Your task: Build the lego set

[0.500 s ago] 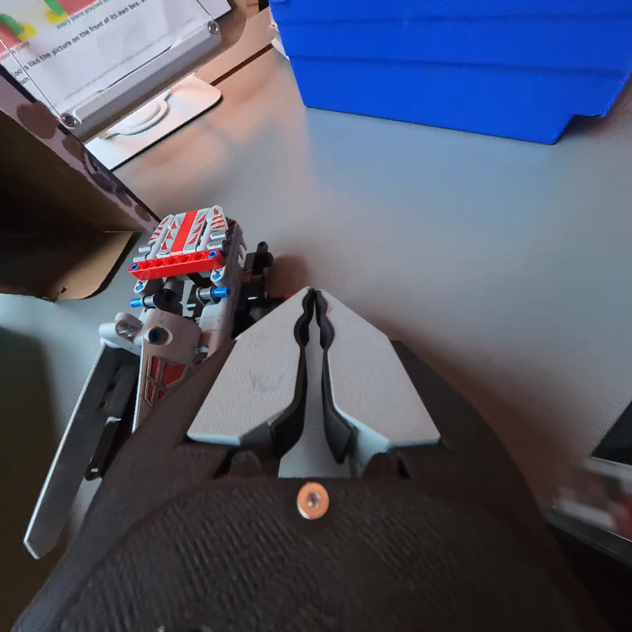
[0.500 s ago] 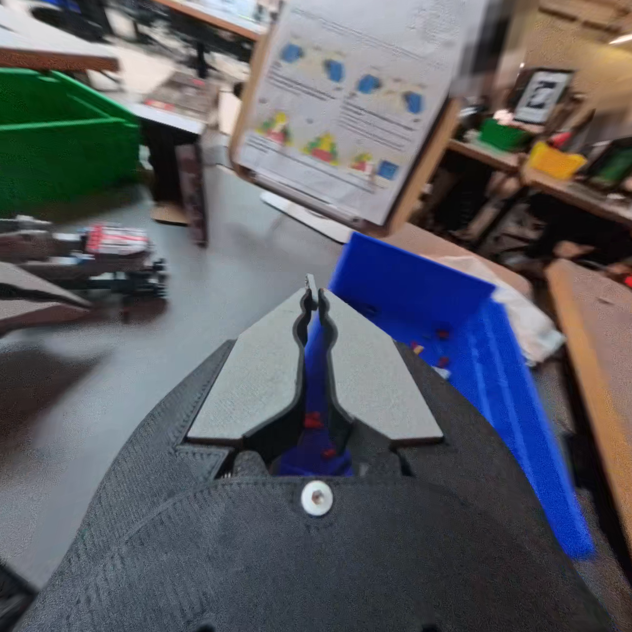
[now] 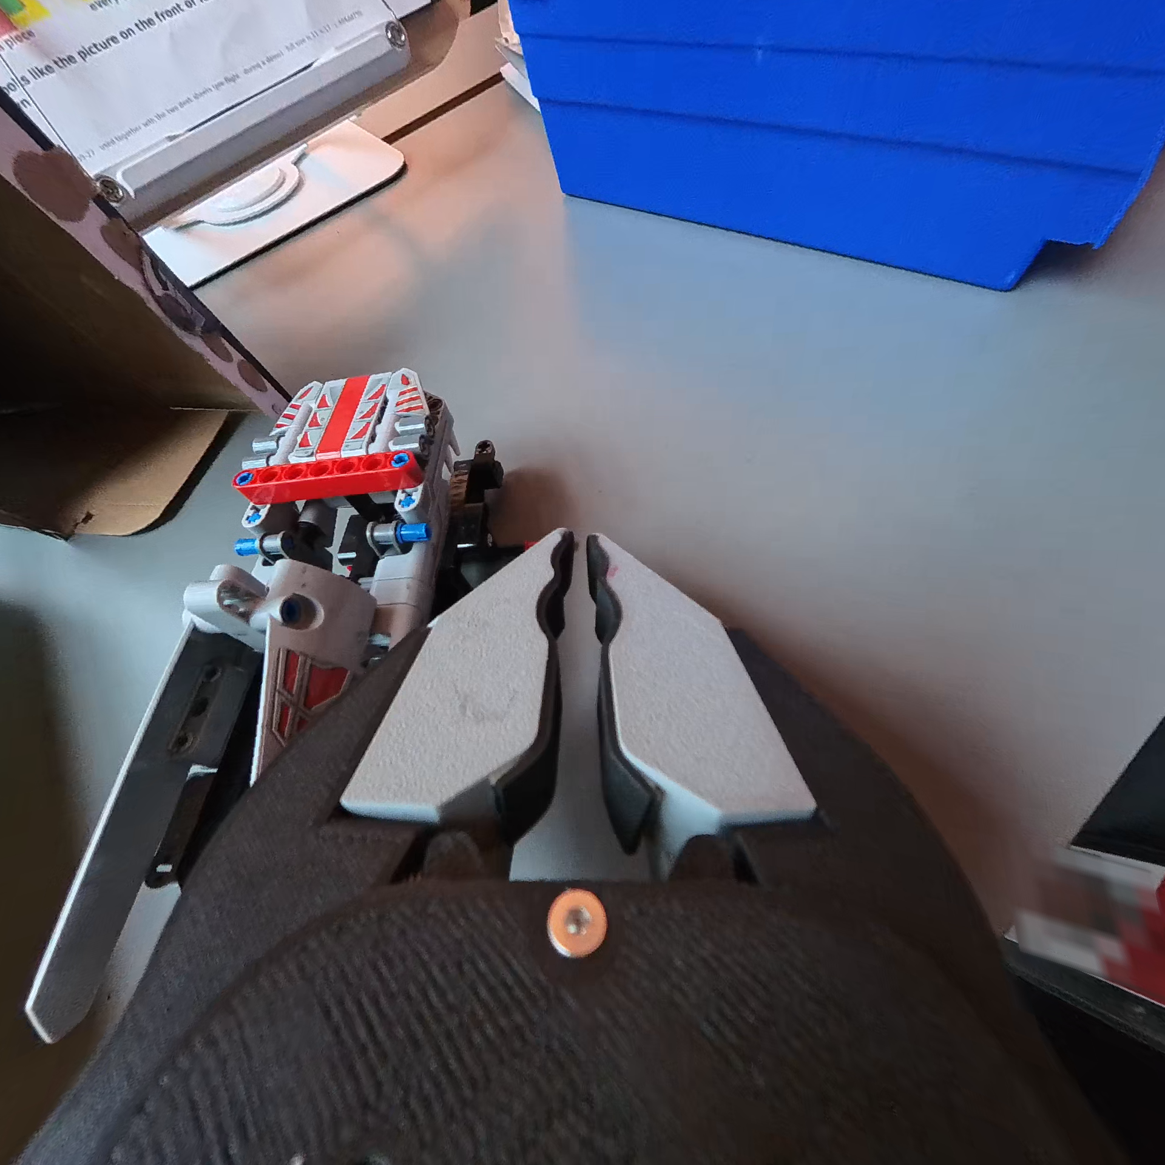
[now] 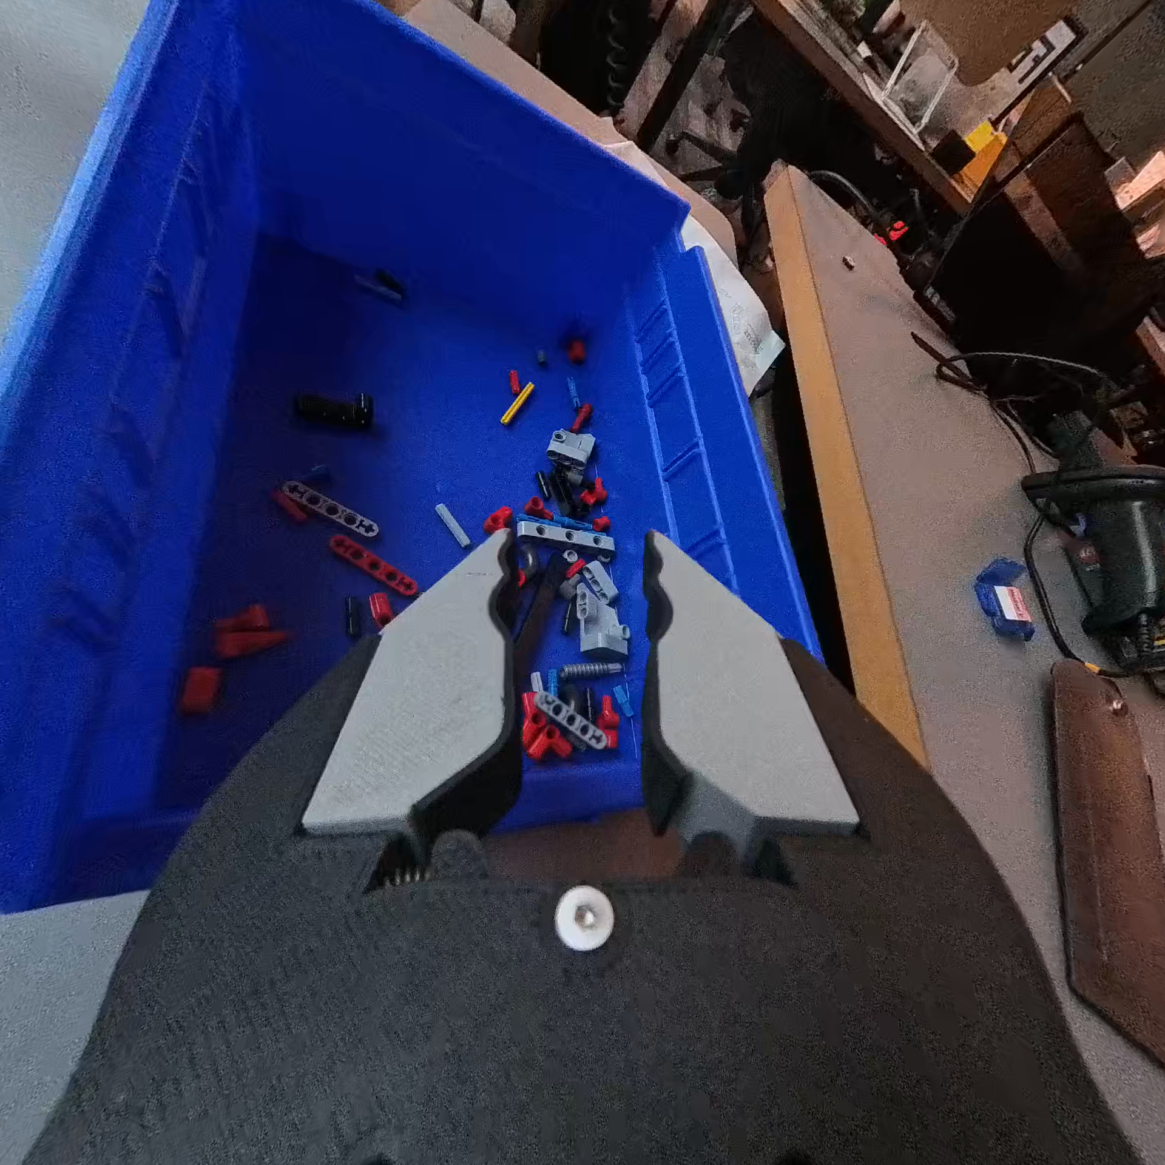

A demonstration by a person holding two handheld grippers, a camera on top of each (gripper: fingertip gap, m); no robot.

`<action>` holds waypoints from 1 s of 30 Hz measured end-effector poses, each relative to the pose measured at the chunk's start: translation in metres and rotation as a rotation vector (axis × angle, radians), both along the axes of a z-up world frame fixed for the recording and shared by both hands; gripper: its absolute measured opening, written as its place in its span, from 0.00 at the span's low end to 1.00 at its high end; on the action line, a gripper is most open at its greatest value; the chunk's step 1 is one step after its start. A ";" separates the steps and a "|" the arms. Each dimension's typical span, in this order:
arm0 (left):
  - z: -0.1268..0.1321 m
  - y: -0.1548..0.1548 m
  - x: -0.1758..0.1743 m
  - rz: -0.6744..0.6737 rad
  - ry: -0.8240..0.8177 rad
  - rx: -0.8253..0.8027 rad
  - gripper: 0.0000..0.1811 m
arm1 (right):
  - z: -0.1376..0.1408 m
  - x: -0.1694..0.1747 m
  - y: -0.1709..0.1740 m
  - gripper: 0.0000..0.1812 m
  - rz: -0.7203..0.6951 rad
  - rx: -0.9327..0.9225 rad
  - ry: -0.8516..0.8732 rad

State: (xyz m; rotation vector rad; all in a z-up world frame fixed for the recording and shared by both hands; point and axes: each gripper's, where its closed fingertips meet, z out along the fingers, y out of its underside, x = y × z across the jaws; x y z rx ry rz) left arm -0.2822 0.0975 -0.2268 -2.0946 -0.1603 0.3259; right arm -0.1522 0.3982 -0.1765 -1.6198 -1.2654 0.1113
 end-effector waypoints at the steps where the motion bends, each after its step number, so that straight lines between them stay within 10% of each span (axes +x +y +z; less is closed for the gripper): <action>1: 0.000 0.000 0.000 0.000 0.003 -0.001 0.01 | 0.001 0.000 -0.001 0.20 0.003 0.003 0.003; 11: 0.009 0.001 0.013 -0.058 -0.003 0.006 0.02 | 0.025 -0.003 -0.015 0.19 0.033 0.054 0.041; 18: 0.116 -0.054 -0.045 0.082 0.154 0.151 0.04 | 0.073 -0.020 -0.078 0.23 0.253 -0.035 0.224; 25: 0.056 -0.097 -0.082 0.021 -0.161 -0.089 0.31 | 0.035 -0.069 -0.218 0.26 0.733 -0.455 0.185; 30: 0.016 -0.094 -0.066 -0.116 -0.302 -0.183 0.19 | -0.025 -0.086 -0.281 0.26 0.871 -0.671 0.023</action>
